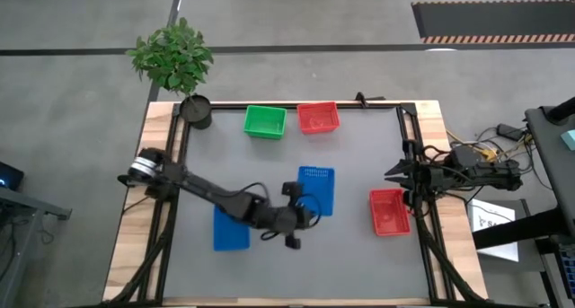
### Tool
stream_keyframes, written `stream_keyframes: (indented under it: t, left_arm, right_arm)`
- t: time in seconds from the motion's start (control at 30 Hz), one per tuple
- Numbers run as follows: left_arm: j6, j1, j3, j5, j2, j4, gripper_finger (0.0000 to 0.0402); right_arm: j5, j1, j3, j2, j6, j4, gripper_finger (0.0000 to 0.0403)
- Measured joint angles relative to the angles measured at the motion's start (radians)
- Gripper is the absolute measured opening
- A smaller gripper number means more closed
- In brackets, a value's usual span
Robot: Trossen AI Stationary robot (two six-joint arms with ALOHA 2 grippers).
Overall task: Stack baskets by color
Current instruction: Stack the right blue bin on the blue bin
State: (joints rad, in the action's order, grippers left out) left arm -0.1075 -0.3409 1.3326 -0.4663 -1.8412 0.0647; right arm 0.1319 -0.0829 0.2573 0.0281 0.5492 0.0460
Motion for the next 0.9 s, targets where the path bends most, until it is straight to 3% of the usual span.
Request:
stream_keyframes:
  t: [0.13,0.33,0.53,0.67,0.9]
  left_arm:
    - [0.067,-0.100,0.007,-0.091,0.071,0.096,0.0000]
    - [0.248,-0.255,0.013,-0.154,0.148,0.320,0.0000]
    - [0.315,-0.406,0.008,-0.187,0.187,0.505,0.0000]
    - [0.436,-0.486,0.009,-0.276,0.210,0.609,0.0000]
    - [0.715,-0.575,0.008,-0.294,0.214,0.804,0.0000]
  right_arm:
    - [0.000,0.000,0.000,0.000,-0.008,0.000,0.0044]
    - [-0.001,0.000,0.000,0.004,-0.014,0.001,0.0044]
    - [-0.001,0.000,-0.001,0.013,-0.030,0.001,0.0044]
    - [-0.001,0.000,-0.001,0.021,-0.048,0.002,0.0044]
    - [-0.001,0.000,-0.004,0.033,-0.067,0.006,0.0044]
